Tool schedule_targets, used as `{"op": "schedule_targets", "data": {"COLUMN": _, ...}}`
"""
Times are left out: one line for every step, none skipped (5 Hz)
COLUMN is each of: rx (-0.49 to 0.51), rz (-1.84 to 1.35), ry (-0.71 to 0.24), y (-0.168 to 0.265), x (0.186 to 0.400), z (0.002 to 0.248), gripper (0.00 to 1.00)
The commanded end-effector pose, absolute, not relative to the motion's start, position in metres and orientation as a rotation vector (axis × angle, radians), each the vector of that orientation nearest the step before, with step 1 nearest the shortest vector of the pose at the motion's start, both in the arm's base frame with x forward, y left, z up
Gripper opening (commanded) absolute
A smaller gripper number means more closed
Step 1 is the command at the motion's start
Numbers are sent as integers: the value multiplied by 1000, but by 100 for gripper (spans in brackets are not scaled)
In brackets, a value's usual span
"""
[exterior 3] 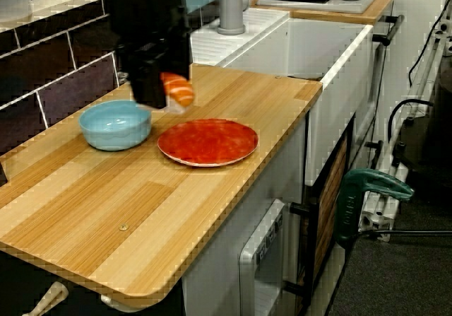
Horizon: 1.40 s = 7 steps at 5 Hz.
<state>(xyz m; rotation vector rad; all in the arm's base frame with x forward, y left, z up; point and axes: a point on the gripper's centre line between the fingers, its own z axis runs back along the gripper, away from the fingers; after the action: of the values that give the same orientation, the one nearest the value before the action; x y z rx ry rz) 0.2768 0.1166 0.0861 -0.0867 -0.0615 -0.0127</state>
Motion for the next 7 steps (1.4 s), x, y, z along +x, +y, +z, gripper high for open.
{"op": "schedule_targets", "data": {"rx": -22, "rz": -28, "ry": -128, "y": 64, "x": 274, "z": 66, "gripper": 0}}
{"op": "schedule_targets", "data": {"rx": 8, "rz": -42, "ry": -127, "y": 66, "x": 275, "z": 62, "gripper": 0}}
{"op": "schedule_targets", "data": {"rx": 15, "rz": -47, "ry": -109, "y": 75, "x": 276, "z": 65, "gripper": 0}}
{"op": "schedule_targets", "data": {"rx": 18, "rz": -45, "ry": -111, "y": 86, "x": 273, "z": 72, "gripper": 0}}
{"op": "schedule_targets", "data": {"rx": 19, "rz": -43, "ry": -93, "y": 100, "x": 266, "z": 68, "gripper": 0}}
{"op": "schedule_targets", "data": {"rx": 26, "rz": -39, "ry": -91, "y": 105, "x": 259, "z": 62, "gripper": 0}}
{"op": "schedule_targets", "data": {"rx": 33, "rz": -54, "ry": -90, "y": 104, "x": 253, "z": 57, "gripper": 0}}
